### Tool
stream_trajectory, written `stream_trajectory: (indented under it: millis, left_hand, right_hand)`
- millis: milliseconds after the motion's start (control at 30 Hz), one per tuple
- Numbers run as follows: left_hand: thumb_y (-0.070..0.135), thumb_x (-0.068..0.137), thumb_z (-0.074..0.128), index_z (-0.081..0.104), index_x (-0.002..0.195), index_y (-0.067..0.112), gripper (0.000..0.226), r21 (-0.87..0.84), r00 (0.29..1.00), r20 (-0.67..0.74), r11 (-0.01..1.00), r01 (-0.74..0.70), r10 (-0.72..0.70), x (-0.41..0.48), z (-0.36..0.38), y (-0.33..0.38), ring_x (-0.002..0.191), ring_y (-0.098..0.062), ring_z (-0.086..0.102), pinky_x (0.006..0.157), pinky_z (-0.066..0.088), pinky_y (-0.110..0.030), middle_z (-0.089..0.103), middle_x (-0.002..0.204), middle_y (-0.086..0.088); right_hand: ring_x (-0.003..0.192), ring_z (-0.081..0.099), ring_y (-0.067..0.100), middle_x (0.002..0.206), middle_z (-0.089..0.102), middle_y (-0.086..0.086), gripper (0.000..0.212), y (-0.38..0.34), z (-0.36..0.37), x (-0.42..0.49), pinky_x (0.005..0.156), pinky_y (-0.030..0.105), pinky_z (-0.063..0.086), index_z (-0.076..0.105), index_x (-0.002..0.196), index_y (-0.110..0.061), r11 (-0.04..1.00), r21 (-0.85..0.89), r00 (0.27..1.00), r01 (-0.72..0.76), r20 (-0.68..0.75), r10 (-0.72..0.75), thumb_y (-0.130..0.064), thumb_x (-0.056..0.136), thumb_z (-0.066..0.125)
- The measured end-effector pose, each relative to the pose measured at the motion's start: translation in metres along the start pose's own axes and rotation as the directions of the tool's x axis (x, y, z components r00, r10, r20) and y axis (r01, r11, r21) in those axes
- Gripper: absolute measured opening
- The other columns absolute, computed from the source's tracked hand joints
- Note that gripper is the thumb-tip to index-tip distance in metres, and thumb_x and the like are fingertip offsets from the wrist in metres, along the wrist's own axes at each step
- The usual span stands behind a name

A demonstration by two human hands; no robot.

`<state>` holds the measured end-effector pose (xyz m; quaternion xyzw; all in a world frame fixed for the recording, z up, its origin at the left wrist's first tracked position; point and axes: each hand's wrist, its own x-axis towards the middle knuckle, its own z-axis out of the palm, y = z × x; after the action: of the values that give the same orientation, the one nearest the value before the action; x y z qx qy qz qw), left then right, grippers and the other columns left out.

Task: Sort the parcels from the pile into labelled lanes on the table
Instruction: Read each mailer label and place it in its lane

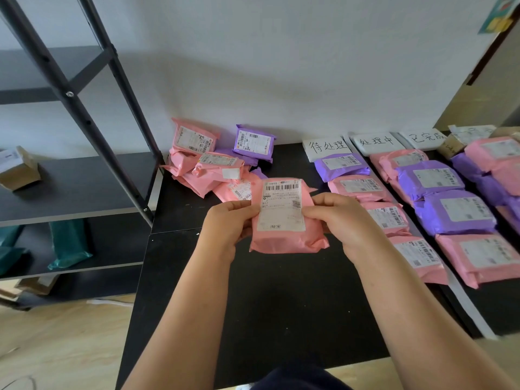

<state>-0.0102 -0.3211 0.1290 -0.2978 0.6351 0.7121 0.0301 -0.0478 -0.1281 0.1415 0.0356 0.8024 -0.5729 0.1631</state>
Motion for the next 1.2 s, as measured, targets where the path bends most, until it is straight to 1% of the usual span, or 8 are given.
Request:
stream_trajectory:
  millis: [100, 333, 533, 700, 800, 967, 1100, 1200]
  left_hand:
    - [0.008, 0.09, 0.069, 0.07, 0.097, 0.01, 0.008, 0.062, 0.999, 0.003, 0.997, -0.04, 0.04, -0.001, -0.001, -0.003, 0.08, -0.018, 0.075, 0.068, 0.058, -0.031, 0.077, 0.092, -0.006]
    - [0.014, 0.089, 0.07, 0.073, 0.095, 0.014, 0.006, 0.258, 0.982, -0.031, 0.951, -0.171, 0.185, -0.001, 0.0, -0.007, 0.09, -0.019, 0.071, 0.086, 0.059, -0.04, 0.074, 0.094, 0.001]
    - [0.018, 0.093, 0.063, 0.073, 0.099, 0.02, 0.012, 0.52, 0.944, 0.019, 0.803, -0.29, 0.329, -0.001, 0.002, -0.006, 0.09, -0.013, 0.064, 0.079, 0.055, -0.032, 0.069, 0.096, 0.006]
    - [0.019, 0.093, 0.064, 0.073, 0.1, 0.022, 0.011, 0.569, 0.933, 0.112, 0.748, -0.342, 0.342, 0.001, 0.001, -0.007, 0.09, -0.01, 0.063, 0.079, 0.053, -0.029, 0.07, 0.097, 0.008]
    - [0.018, 0.093, 0.065, 0.073, 0.099, 0.022, 0.011, 0.565, 0.921, 0.158, 0.732, -0.381, 0.357, 0.002, -0.001, -0.007, 0.089, -0.008, 0.061, 0.07, 0.044, -0.021, 0.07, 0.098, 0.008]
    - [0.021, 0.094, 0.065, 0.072, 0.105, 0.023, 0.013, 0.607, 0.91, 0.187, 0.685, -0.403, 0.37, 0.006, -0.005, -0.007, 0.086, -0.004, 0.058, 0.066, 0.041, -0.016, 0.066, 0.097, 0.011]
    - [0.021, 0.093, 0.066, 0.071, 0.096, 0.026, 0.007, 0.603, 0.917, 0.195, 0.694, -0.393, 0.349, 0.01, -0.001, -0.013, 0.082, -0.003, 0.059, 0.063, 0.041, -0.018, 0.067, 0.094, 0.012]
    - [0.024, 0.093, 0.066, 0.071, 0.1, 0.027, 0.008, 0.625, 0.924, 0.24, 0.681, -0.382, 0.298, 0.011, 0.008, -0.018, 0.082, -0.002, 0.057, 0.063, 0.04, -0.017, 0.065, 0.091, 0.015]
  right_hand:
    - [0.089, 0.071, 0.011, 0.091, 0.075, -0.005, 0.007, 0.001, 0.001, -0.003, 0.078, 0.031, 0.058, 0.072, 0.092, -0.016, 0.997, -0.074, 0.999, 0.037, -0.006, -0.037, -0.011, 0.089, 0.068]
    - [0.086, 0.068, 0.01, 0.089, 0.071, -0.006, 0.006, 0.007, 0.005, -0.01, 0.068, 0.023, 0.05, 0.068, 0.093, -0.015, 0.962, -0.261, 0.995, 0.08, -0.038, -0.093, -0.014, 0.088, 0.07]
    - [0.083, 0.057, -0.004, 0.094, 0.062, -0.017, 0.018, 0.01, 0.001, -0.014, 0.065, 0.017, 0.04, 0.061, 0.109, -0.026, 0.929, -0.335, 0.918, 0.154, -0.299, -0.26, -0.026, 0.093, 0.068]
    - [0.108, 0.057, 0.008, 0.124, 0.064, -0.007, 0.037, 0.01, 0.003, -0.018, 0.098, 0.041, 0.047, 0.06, 0.131, -0.024, 0.867, -0.458, 0.859, 0.197, -0.346, -0.378, -0.026, 0.095, 0.065]
    - [0.109, 0.06, 0.012, 0.117, 0.067, -0.008, 0.035, 0.015, 0.011, -0.019, 0.097, 0.048, 0.049, 0.063, 0.128, -0.026, 0.834, -0.516, 0.866, 0.197, -0.307, -0.395, -0.033, 0.094, 0.065]
    - [0.093, 0.063, 0.01, 0.1, 0.068, -0.01, 0.017, 0.028, 0.019, -0.025, 0.087, 0.037, 0.054, 0.069, 0.11, -0.021, 0.847, -0.501, 0.845, 0.179, -0.363, -0.392, -0.027, 0.094, 0.065]
    - [0.086, 0.063, 0.003, 0.094, 0.067, -0.013, 0.012, 0.041, 0.021, -0.028, 0.068, 0.013, 0.044, 0.071, 0.103, -0.021, 0.871, -0.472, 0.843, 0.133, -0.408, -0.35, -0.025, 0.092, 0.068]
    - [0.084, 0.065, 0.004, 0.09, 0.069, -0.011, 0.006, 0.054, 0.016, -0.029, 0.068, 0.015, 0.048, 0.071, 0.096, -0.021, 0.904, -0.42, 0.852, 0.083, -0.441, -0.283, -0.024, 0.092, 0.068]
